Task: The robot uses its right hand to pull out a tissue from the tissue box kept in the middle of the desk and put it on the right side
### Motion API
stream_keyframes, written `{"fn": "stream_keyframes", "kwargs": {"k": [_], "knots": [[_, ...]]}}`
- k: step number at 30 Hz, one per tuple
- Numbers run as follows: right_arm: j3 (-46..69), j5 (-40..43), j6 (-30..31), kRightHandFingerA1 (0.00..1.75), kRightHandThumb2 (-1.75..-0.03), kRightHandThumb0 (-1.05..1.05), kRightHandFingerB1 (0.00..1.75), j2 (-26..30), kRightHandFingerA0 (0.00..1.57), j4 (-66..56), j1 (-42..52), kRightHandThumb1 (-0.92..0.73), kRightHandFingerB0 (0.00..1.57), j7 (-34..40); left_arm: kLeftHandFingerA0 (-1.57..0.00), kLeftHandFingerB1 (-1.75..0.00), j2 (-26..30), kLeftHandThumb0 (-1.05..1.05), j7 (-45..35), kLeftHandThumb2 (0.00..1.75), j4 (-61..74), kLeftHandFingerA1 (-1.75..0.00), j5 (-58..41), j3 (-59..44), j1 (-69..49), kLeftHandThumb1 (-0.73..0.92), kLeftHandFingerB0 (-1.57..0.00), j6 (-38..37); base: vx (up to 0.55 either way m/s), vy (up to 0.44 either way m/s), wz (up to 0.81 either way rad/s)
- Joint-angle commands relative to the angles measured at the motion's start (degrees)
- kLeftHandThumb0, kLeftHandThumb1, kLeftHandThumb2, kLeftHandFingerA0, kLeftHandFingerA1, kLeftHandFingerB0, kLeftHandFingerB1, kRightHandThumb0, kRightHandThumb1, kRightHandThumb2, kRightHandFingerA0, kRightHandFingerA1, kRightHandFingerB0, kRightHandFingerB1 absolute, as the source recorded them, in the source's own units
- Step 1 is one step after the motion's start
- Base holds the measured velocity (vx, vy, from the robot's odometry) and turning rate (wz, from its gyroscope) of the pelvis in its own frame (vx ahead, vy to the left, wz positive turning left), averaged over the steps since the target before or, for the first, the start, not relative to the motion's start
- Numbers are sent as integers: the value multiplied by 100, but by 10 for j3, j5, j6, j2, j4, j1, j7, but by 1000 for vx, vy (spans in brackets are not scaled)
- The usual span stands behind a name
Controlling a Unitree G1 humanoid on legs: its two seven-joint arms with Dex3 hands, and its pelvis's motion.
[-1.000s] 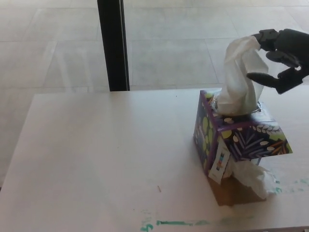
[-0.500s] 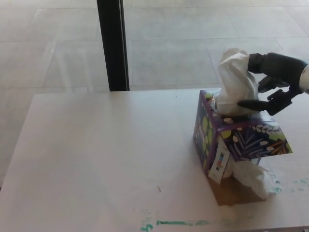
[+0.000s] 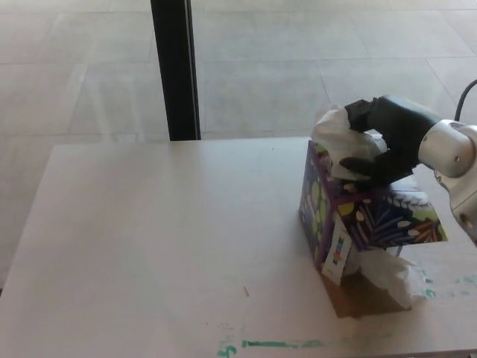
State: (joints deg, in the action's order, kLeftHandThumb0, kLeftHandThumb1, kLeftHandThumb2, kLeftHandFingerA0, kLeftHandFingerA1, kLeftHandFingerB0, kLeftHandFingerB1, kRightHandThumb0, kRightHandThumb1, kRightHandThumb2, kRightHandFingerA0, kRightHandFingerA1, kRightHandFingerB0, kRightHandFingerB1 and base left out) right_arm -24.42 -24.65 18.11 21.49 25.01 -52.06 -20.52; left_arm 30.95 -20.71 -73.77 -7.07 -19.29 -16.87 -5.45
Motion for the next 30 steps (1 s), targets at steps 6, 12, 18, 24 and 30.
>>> {"fn": "stream_keyframes", "kwargs": {"k": [6, 12, 18, 24, 30], "knots": [[-18, -135, -102, 175, -86, -24, 165, -12, 87, 36, 50, -69, 64, 339, -62, -47, -8, -85, -2, 69, -3, -54, -14, -15, -18, 92, -58, -12, 0, 0, 0], [-32, -145, -118, 170, -80, -28, 99, 5, 94, 40, 41, -76, 84, 329, -62, -46, -9, -86, -1, 70, -4, -56, -14, -17, -19, 92, -57, -13, 0, 0, 0], [-54, -174, -134, 170, -69, -33, 131, 31, 88, 36, 24, -77, 77, 337, -66, -47, -15, -85, 6, 70, -5, -61, -18, -27, -24, 92, -59, -19, 0, 0, 0], [-58, -184, -165, 136, -101, -38, 118, 49, 119, 28, 10, -58, 90, 349, -65, -46, -11, -84, 8, 70, -5, -58, -9, -23, -22, 92, -59, -17, 0, 0, 0], [-51, -179, -193, 172, -77, -27, 119, 59, 93, 32, -31, -78, 78, 338, -68, -48, -13, -85, 16, 70, -2, -55, 2, -13, -26, 92, -64, -28, 0, 0, 0]]}}
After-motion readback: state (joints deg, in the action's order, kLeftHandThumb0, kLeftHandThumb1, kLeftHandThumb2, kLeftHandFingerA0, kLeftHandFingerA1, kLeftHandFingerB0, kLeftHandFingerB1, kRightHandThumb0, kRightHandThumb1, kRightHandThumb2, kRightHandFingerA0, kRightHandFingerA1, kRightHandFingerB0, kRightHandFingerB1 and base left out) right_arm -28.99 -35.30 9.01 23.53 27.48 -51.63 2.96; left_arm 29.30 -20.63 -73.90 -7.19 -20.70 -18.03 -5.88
